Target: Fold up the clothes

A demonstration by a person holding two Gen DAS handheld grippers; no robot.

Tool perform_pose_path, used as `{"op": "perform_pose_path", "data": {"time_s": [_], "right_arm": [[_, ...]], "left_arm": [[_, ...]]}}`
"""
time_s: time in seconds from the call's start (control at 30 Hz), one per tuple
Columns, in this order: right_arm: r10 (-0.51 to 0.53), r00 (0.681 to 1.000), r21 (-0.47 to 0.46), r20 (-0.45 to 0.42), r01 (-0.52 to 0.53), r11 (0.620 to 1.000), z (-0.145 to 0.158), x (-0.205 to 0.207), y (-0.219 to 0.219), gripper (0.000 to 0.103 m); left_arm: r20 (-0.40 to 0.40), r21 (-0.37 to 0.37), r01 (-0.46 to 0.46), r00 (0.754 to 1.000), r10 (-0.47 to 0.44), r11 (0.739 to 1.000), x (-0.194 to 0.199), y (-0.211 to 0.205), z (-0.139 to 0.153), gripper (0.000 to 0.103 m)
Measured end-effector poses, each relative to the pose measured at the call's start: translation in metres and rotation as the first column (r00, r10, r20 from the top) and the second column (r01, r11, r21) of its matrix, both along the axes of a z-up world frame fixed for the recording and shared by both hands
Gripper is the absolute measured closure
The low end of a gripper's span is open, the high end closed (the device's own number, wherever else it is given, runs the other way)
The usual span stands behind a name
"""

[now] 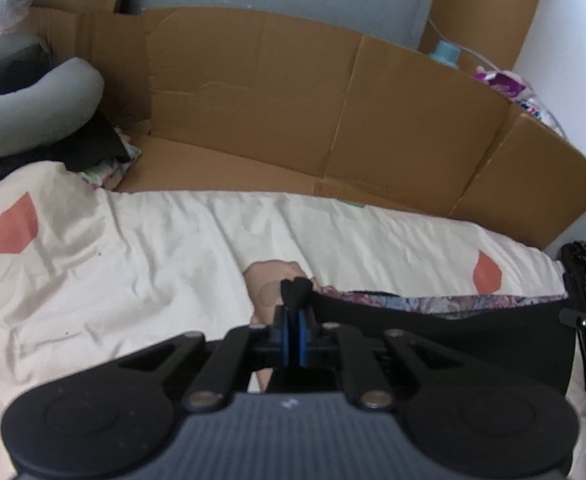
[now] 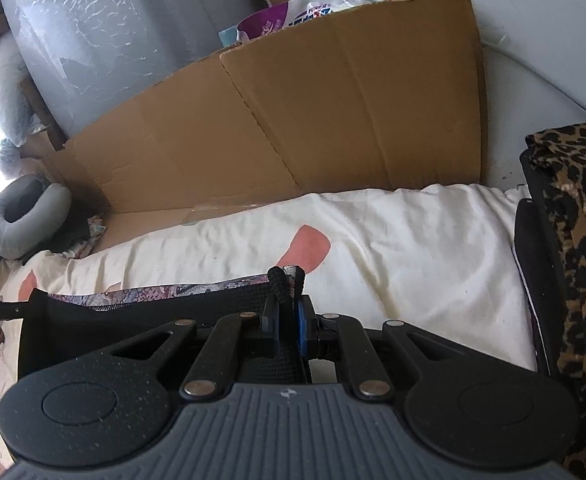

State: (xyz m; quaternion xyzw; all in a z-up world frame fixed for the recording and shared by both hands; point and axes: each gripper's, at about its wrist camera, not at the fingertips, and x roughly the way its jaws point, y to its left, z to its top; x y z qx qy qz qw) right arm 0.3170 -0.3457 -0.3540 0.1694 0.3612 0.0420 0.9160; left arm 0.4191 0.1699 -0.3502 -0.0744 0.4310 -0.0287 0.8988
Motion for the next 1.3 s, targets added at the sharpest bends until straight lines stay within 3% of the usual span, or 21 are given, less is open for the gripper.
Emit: {"op": "perform_pose_path", "data": {"time_s": [0.47,0.83,0.93,1.03,1.13,1.3], "right_arm": [[-0.008,0.999,-0.029,-0.038,0.007,1.000,-0.011,0.022,0.008,0.096],[0.007,0.997,-0.069,-0.083,-0.013,0.998,-0.030,0.035,0.017,0.096],[0.008,0.997,-0.082,-0.080,-0.015,0.997,-0.029,0.037,0.019,0.093],[0.009,0.997,-0.095,-0.077,-0.016,0.995,-0.028,0.039,0.020,0.088],[0.015,0.998,-0.109,-0.064,-0.022,0.994,-0.024,0.040,0.022,0.082],[0.083,0.996,-0.082,-0.038,-0.086,0.993,-0.014,0.045,0.031,0.081]], "left_arm": [[-0.032,0.021,0.027,0.999,-0.027,0.999,0.026,0.006,-0.016,0.098],[-0.125,-0.009,-0.002,0.992,0.001,1.000,0.037,0.012,-0.066,0.097],[-0.123,0.051,-0.033,0.992,0.039,0.998,0.037,0.012,-0.059,0.089],[-0.086,0.059,-0.039,0.995,0.044,0.997,0.033,0.016,-0.042,0.088],[-0.049,0.078,0.002,0.999,0.002,0.997,0.032,0.010,-0.027,0.087],[-0.034,0.074,0.071,0.997,-0.069,0.995,0.034,-0.008,-0.015,0.081]]}}
